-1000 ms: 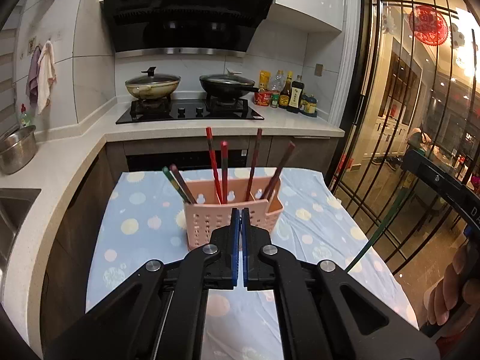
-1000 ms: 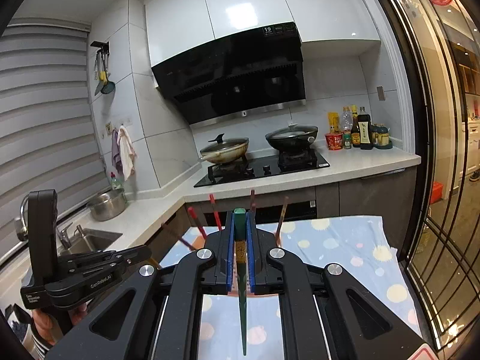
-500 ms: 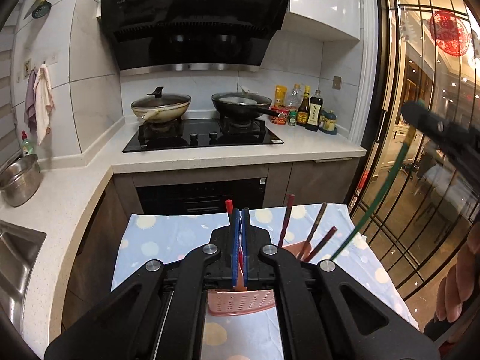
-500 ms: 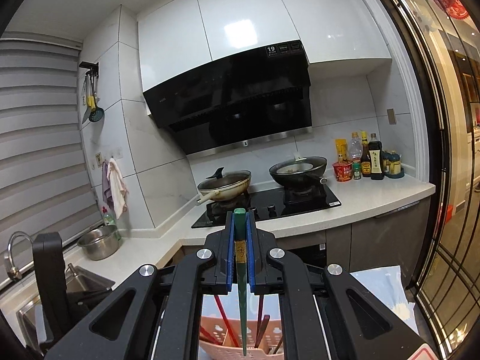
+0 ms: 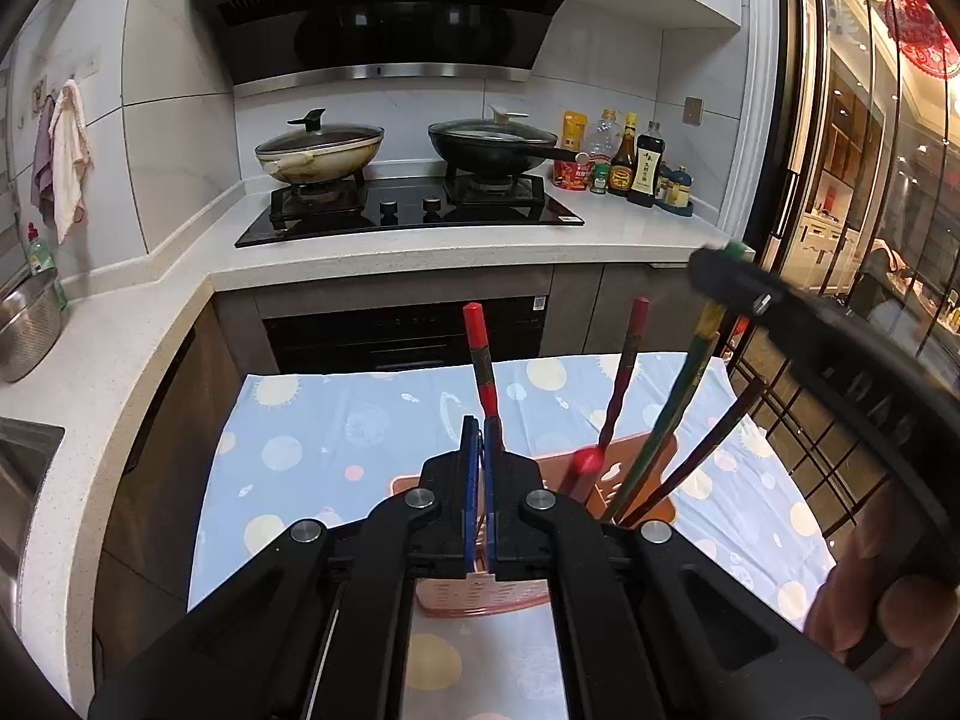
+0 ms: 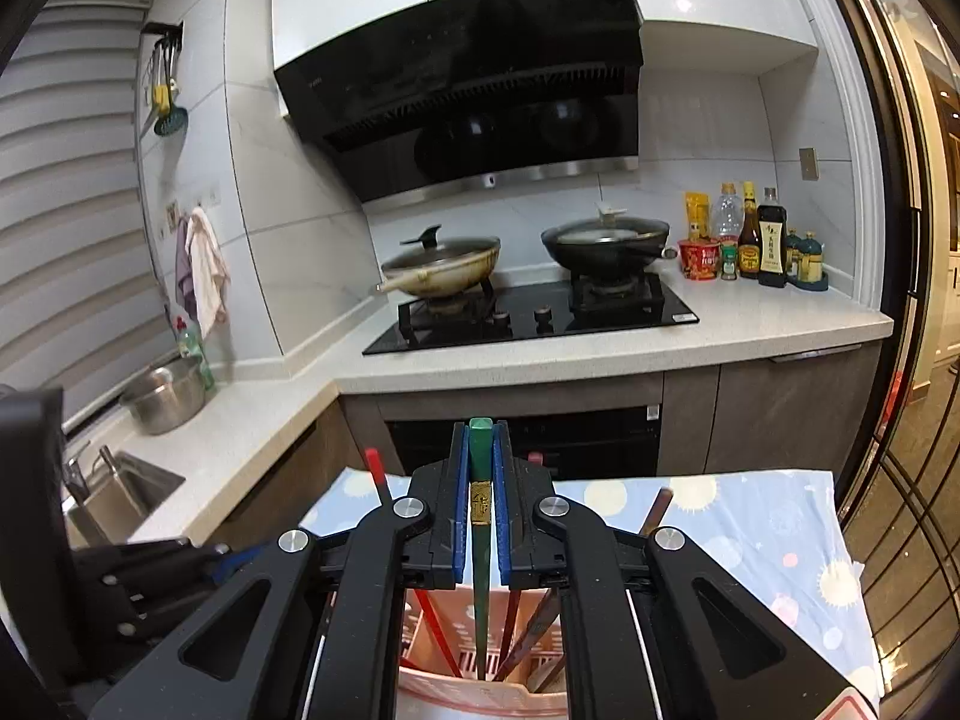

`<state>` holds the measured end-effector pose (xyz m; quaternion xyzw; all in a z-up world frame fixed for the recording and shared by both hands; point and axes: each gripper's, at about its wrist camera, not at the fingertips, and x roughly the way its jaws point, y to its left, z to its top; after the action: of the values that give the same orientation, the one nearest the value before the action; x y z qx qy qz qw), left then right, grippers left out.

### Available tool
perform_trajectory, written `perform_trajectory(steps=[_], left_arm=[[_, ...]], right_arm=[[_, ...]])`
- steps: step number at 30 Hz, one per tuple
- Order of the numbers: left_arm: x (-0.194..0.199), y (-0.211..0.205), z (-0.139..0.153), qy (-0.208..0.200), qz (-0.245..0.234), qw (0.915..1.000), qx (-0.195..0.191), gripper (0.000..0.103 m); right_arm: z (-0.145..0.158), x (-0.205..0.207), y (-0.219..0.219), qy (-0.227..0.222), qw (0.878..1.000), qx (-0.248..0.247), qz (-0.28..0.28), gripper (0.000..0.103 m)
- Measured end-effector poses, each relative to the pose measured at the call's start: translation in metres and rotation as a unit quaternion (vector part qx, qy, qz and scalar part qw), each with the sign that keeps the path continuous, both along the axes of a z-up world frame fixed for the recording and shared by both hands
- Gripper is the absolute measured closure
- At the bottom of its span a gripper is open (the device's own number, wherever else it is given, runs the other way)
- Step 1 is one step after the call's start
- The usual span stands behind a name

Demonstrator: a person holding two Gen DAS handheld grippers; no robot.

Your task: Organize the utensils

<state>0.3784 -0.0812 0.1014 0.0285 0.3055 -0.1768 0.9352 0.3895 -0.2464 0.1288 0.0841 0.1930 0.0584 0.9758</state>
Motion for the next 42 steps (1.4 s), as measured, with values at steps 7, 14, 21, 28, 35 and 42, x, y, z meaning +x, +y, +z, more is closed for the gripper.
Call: perform_trajectory(steps=[7,14,21,28,35,42], left_arm=[[-0.003,0.002,0.000,-0.002,0.004,1.0000,-0.001,0.099],[-0.009,0.006,0.001,-0.003,0.011,0.9999,-0.002,0.086],[-0.030,0.012,0.011,-0.019,0.013,0.9997,0.000,0.083],[-0.064,0.011,0.019,-0.042,0.013,0.9990,0.011,0.068],[-0.093,0.016,0.015,-0.041,0.011,0.9990,0.016,0.062],[-0.124,0.020,-0.001,-0.035,0.013,0.9990,0.026,0.057]], right_arm=[[-0.015,-0.001,0.004,0.015,1.000,-0.012,0.007,0.085],[-0.012,-0.023,-0.004,0.004,1.000,-0.012,-0.001,0.068],[-0.015,-0.055,-0.007,0.005,1.000,-0.008,0.003,0.063],[-0.020,-0.090,0.002,0.008,1.000,-0.027,0.004,0.056],[-0.025,-0.124,0.007,0.020,0.999,-0.040,-0.003,0.055],[-0.040,-0.159,0.001,0.046,0.998,-0.031,-0.022,0.050]])
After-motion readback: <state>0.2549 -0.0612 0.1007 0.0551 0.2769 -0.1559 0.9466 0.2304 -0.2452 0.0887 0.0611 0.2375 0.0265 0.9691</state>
